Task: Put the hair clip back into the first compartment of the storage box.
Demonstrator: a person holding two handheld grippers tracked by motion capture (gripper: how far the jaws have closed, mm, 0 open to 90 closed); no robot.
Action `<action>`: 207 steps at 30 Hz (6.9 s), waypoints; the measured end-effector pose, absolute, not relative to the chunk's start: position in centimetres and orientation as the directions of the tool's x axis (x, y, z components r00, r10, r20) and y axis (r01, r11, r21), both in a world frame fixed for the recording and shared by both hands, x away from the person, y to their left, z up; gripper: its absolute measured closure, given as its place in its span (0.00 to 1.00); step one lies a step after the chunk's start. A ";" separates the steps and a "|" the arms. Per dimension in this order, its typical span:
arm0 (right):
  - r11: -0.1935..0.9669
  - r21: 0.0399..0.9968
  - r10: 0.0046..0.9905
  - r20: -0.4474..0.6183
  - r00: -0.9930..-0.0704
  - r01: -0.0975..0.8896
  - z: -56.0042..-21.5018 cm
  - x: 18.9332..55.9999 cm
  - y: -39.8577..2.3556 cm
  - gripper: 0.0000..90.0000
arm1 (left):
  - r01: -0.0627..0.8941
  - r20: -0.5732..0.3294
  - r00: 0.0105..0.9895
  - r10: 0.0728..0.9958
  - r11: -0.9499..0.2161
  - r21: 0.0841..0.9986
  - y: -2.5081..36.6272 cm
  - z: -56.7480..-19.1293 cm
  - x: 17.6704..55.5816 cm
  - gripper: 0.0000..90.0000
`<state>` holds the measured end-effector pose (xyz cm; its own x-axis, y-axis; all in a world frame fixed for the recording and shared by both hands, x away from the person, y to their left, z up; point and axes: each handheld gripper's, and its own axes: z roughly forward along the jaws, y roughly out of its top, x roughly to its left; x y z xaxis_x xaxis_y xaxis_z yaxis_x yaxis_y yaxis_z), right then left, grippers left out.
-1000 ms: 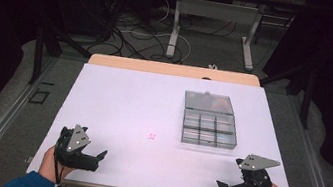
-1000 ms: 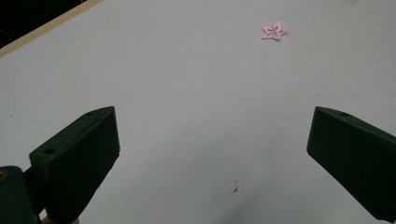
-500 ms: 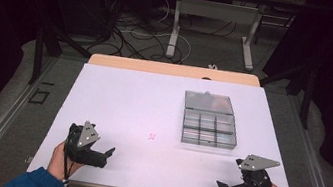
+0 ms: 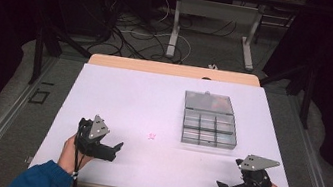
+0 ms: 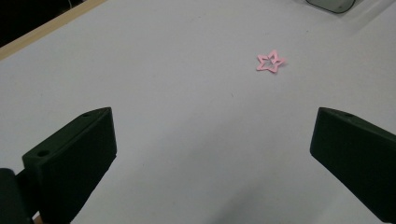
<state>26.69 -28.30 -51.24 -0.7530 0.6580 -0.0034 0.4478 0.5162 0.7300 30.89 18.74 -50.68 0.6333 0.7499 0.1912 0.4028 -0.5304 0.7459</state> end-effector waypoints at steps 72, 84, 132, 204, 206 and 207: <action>0.543 0.714 0.643 -0.013 -0.766 0.443 -51.4 26.9 -27.9 0.00 | 0.467 0.073 0.730 0.679 -0.574 0.673 9.2 -54.1 37.9 0.78; 0.543 0.709 0.642 -0.005 -0.767 0.450 -51.4 26.9 -27.8 0.00 | 0.477 0.063 0.742 0.667 -0.591 0.651 8.7 -54.8 38.3 0.88; 0.543 0.710 0.643 -0.007 -0.766 0.449 -51.4 26.8 -27.8 0.00 | 0.424 0.094 0.771 0.630 -0.618 0.662 9.0 -53.7 37.7 1.00; 0.559 0.695 0.642 -0.017 -0.767 0.452 -51.5 27.0 -27.8 0.01 | 0.328 0.109 0.822 0.559 -0.621 0.712 5.6 -49.4 39.4 1.00; 0.560 0.695 0.641 -0.018 -0.767 0.451 -51.5 27.0 -27.8 0.01 | 0.335 0.096 0.819 0.565 -0.608 0.720 5.4 -49.4 39.4 1.00; 0.559 0.695 0.641 -0.018 -0.767 0.451 -51.5 27.0 -27.8 0.01 | 0.332 0.103 0.824 0.558 -0.622 0.710 5.4 -49.2 39.5 1.00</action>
<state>26.98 -27.77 -51.52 -0.7672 0.6412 -0.0180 0.4512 0.5594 0.6953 39.51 5.43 -49.24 0.8237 0.5576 0.1033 0.3317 -0.6215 0.7097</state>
